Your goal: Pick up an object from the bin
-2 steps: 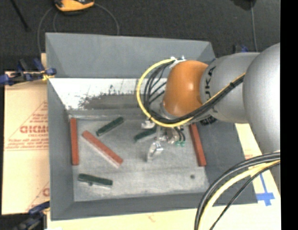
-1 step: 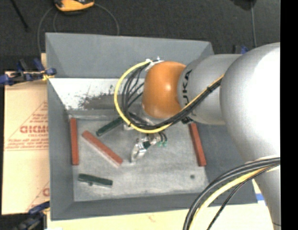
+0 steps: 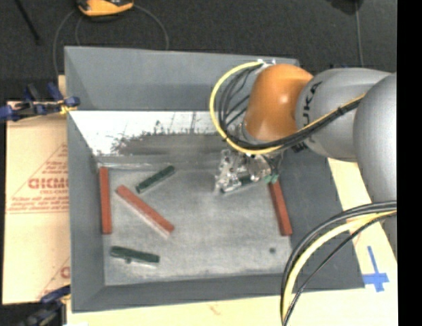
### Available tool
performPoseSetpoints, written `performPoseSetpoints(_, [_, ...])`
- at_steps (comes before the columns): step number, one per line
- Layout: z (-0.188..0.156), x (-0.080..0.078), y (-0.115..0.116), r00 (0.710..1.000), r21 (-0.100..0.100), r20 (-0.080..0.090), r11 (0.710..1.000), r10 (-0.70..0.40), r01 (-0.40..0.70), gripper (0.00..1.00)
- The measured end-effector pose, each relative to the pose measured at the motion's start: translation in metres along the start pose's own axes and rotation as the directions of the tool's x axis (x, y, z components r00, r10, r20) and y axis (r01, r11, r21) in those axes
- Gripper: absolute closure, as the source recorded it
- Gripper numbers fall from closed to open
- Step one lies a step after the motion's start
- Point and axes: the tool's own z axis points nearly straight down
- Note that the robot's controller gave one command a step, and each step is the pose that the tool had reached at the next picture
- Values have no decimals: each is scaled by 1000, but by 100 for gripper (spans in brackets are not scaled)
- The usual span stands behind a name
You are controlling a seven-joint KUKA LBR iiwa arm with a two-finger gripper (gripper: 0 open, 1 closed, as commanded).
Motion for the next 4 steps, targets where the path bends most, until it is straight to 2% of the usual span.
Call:
performPoseSetpoints(1, [0,0,0,1000,0,0,1000,0,0,100])
performPoseSetpoints(2, [-27,2,5,1000,3,-12,1000,-19,19,100])
performPoseSetpoints(3, [-45,-4,7,999,7,-5,999,-36,36,100])
performPoseSetpoints(4, [-84,2,8,999,3,-19,999,-51,51,100])
